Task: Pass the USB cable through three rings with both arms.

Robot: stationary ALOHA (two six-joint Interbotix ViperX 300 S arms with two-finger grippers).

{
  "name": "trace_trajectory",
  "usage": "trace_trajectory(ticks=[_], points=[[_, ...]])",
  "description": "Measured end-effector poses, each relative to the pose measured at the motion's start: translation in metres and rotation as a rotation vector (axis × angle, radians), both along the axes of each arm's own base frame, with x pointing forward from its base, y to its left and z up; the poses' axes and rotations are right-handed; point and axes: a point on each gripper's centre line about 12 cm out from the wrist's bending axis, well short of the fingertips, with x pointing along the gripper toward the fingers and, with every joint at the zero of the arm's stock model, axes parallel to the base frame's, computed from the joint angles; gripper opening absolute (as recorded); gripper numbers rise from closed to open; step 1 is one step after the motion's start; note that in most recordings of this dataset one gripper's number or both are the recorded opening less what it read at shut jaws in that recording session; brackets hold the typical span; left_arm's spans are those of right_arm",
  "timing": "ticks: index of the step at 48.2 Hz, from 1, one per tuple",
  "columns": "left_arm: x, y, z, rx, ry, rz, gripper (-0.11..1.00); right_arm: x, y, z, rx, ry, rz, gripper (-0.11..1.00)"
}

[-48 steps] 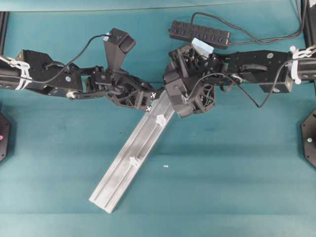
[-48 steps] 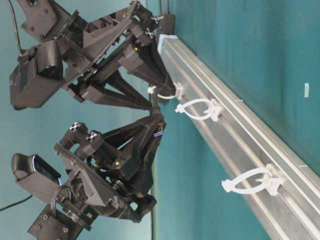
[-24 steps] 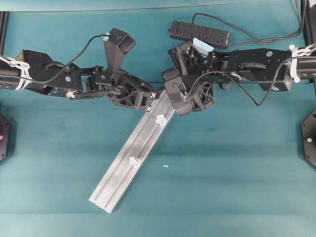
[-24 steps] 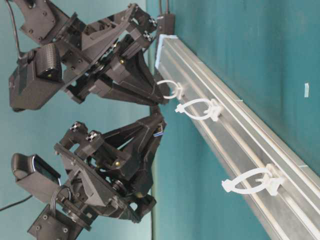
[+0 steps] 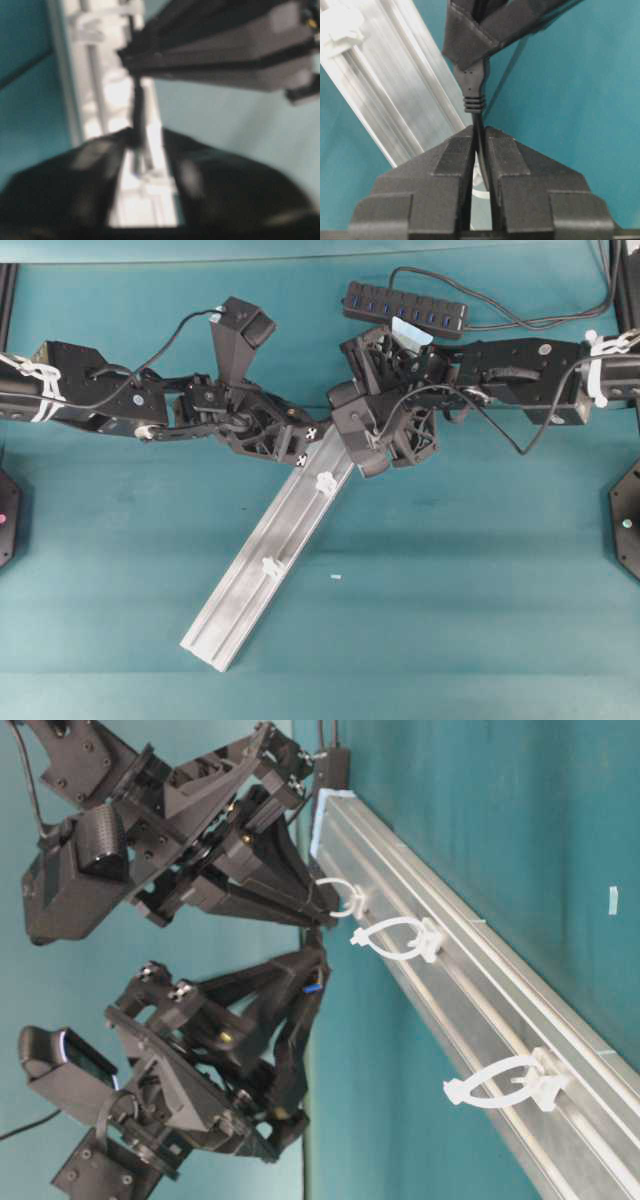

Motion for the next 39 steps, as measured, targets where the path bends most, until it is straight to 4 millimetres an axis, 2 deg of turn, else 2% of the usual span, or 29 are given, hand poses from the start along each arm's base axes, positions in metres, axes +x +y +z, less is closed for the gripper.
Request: trace_trajectory(ticks=[5, 8, 16, 39], points=[[-0.002, -0.002, 0.003, -0.002, -0.004, -0.001, 0.87, 0.000, 0.000, 0.000, -0.002, 0.009, 0.004, 0.09], [-0.008, -0.004, 0.002, -0.004, 0.005, -0.004, 0.95, -0.001, -0.001, -0.001, -0.006, 0.018, 0.007, 0.09], [-0.024, -0.009, 0.008, 0.000, 0.006, -0.010, 0.87, -0.005, 0.000, -0.004, -0.023, 0.061, 0.039, 0.09], [-0.074, -0.024, 0.036, 0.011, -0.024, -0.026, 0.87, -0.014, 0.010, -0.013, -0.086, 0.155, 0.185, 0.09]])
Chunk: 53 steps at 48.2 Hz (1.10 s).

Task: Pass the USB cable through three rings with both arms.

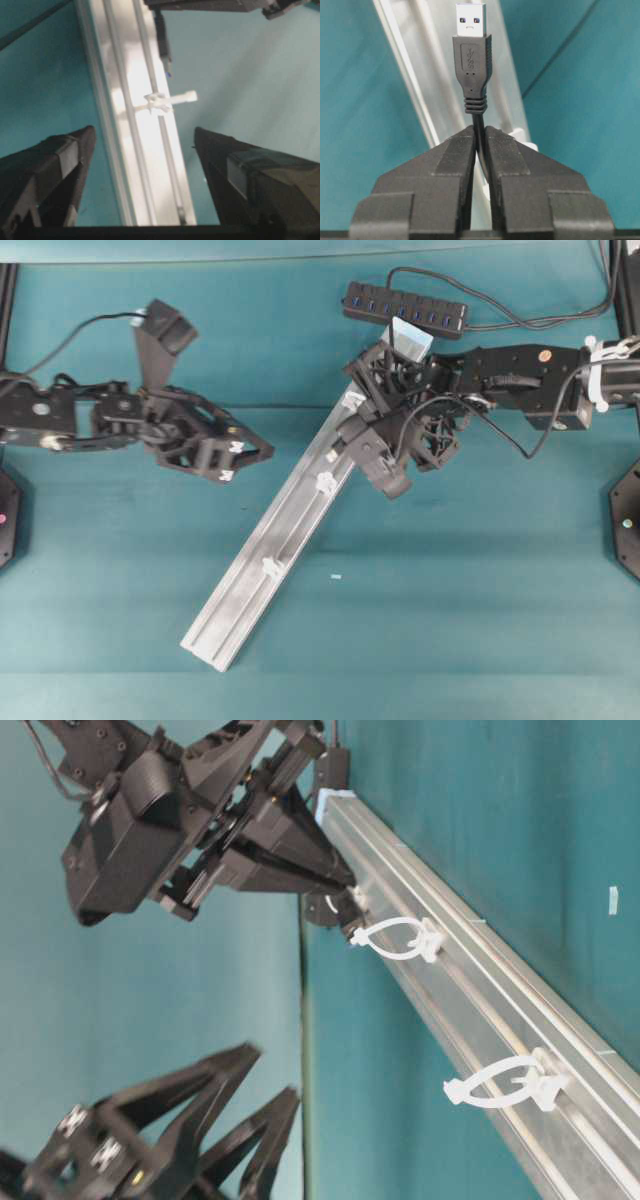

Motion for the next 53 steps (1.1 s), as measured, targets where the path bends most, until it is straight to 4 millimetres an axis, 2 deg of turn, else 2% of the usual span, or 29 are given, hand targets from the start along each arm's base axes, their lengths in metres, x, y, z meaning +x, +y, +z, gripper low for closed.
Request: trace_trajectory(ticks=[10, 18, 25, 53], points=[[-0.015, -0.005, 0.012, 0.059, -0.025, -0.036, 0.87, -0.001, 0.004, -0.005, -0.003, 0.015, 0.019, 0.09], [-0.023, -0.022, 0.015, 0.183, -0.021, -0.153, 0.87, 0.000, 0.009, -0.009, -0.001, 0.024, 0.033, 0.09], [-0.028, -0.031, 0.020, 0.221, -0.035, -0.199, 0.87, 0.002, 0.013, -0.011, -0.001, 0.027, 0.048, 0.09], [-0.041, -0.035, 0.032, 0.236, -0.081, -0.203, 0.87, 0.009, 0.024, -0.010, -0.009, 0.001, 0.081, 0.09]])
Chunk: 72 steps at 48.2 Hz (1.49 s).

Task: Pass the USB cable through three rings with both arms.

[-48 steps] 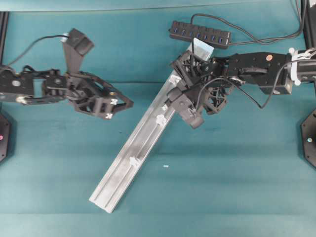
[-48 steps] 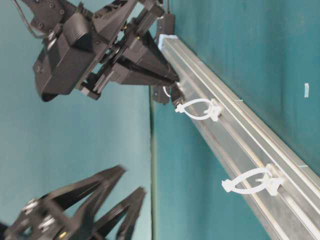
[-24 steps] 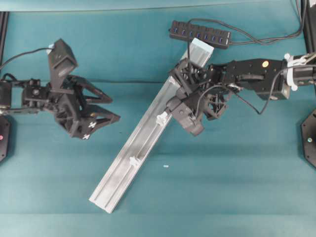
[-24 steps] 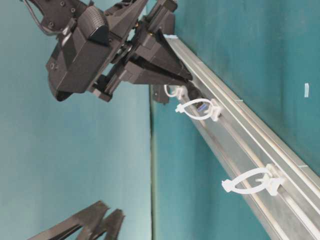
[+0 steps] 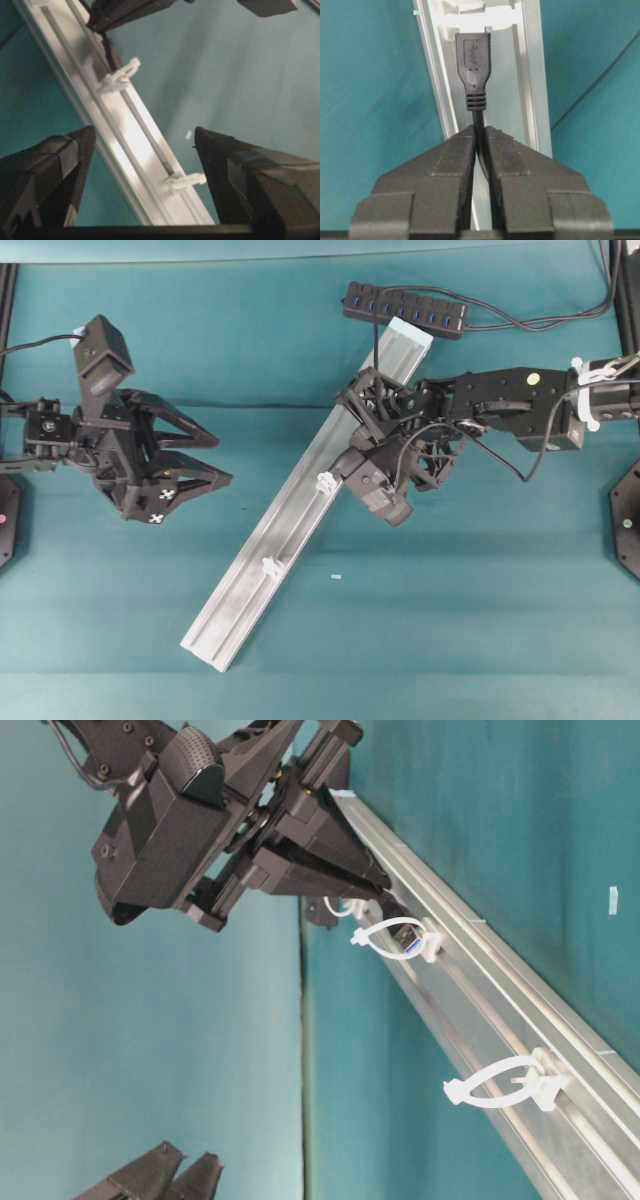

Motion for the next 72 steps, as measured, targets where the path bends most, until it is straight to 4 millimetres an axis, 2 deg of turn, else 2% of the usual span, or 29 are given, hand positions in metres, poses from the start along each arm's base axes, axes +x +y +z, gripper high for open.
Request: trace_trajectory(ticks=[27, 40, 51, 60, 72], points=[[-0.005, -0.001, 0.001, -0.008, -0.007, 0.001, 0.87, 0.015, 0.024, 0.005, 0.042, -0.058, 0.017, 0.09], [-0.001, -0.002, -0.005, -0.012, 0.010, -0.001, 0.86, 0.018, 0.025, 0.007, 0.075, -0.091, -0.017, 0.09], [0.011, -0.002, -0.014, -0.012, -0.021, -0.006, 0.86, 0.020, 0.025, 0.008, 0.077, -0.098, -0.019, 0.09], [0.031, -0.001, -0.024, -0.010, -0.065, -0.009, 0.86, 0.020, 0.025, 0.008, 0.077, -0.098, -0.020, 0.09], [0.057, 0.001, -0.050, -0.015, -0.027, -0.011, 0.86, 0.020, 0.024, 0.008, 0.077, -0.100, -0.021, 0.09]])
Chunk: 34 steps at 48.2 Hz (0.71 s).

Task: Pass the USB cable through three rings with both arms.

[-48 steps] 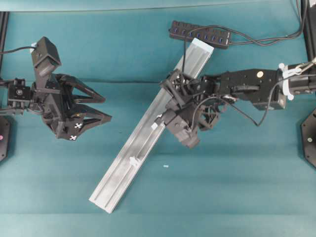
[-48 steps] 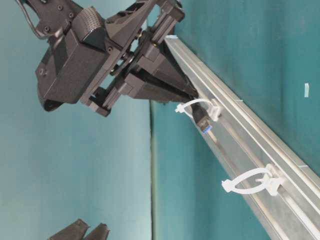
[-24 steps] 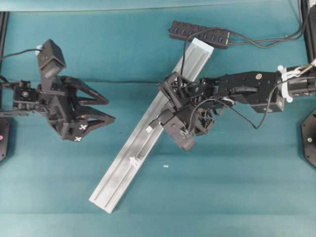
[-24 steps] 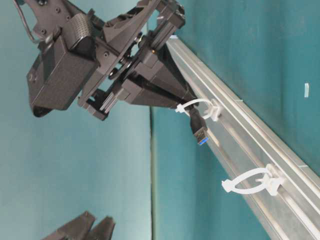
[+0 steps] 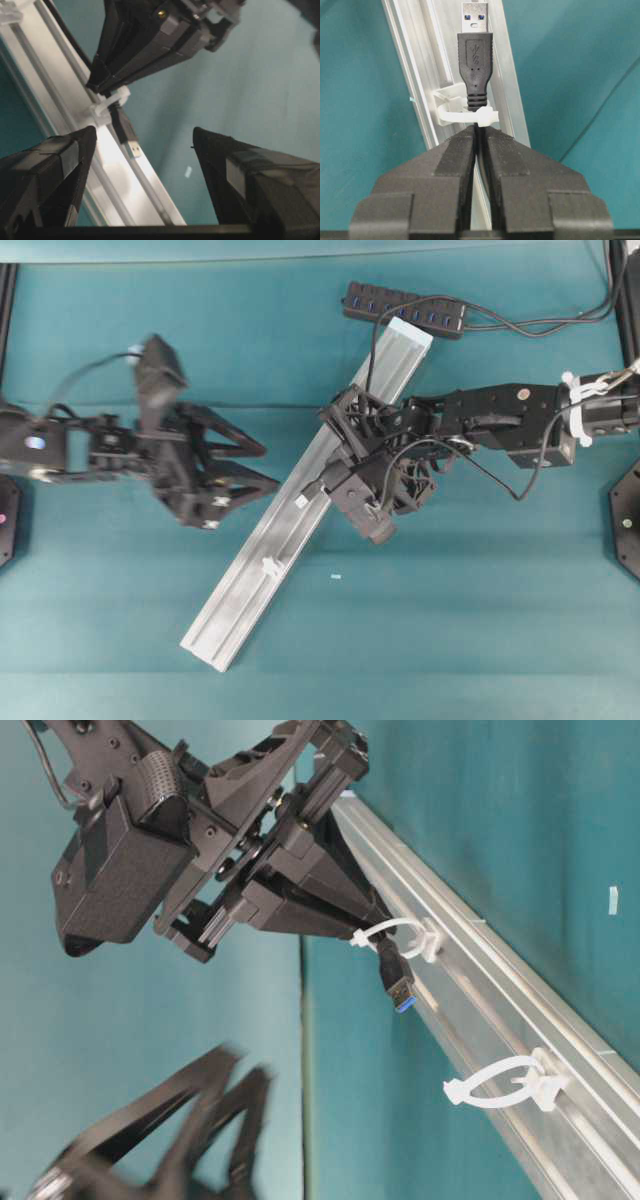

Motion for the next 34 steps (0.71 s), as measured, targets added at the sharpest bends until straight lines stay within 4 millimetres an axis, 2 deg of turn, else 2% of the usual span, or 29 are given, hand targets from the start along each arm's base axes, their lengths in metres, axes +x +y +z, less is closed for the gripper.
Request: trace_trajectory(ticks=[16, 25, 34], points=[[0.032, 0.001, -0.024, -0.004, 0.032, -0.004, 0.86, 0.000, -0.001, 0.000, 0.000, 0.000, -0.002, 0.09], [0.036, -0.006, -0.042, -0.008, 0.078, -0.024, 0.86, 0.000, -0.002, 0.000, 0.001, 0.000, -0.006, 0.09], [0.040, -0.008, -0.051, -0.009, 0.099, -0.029, 0.86, 0.000, -0.003, 0.000, 0.001, 0.000, -0.008, 0.09]])
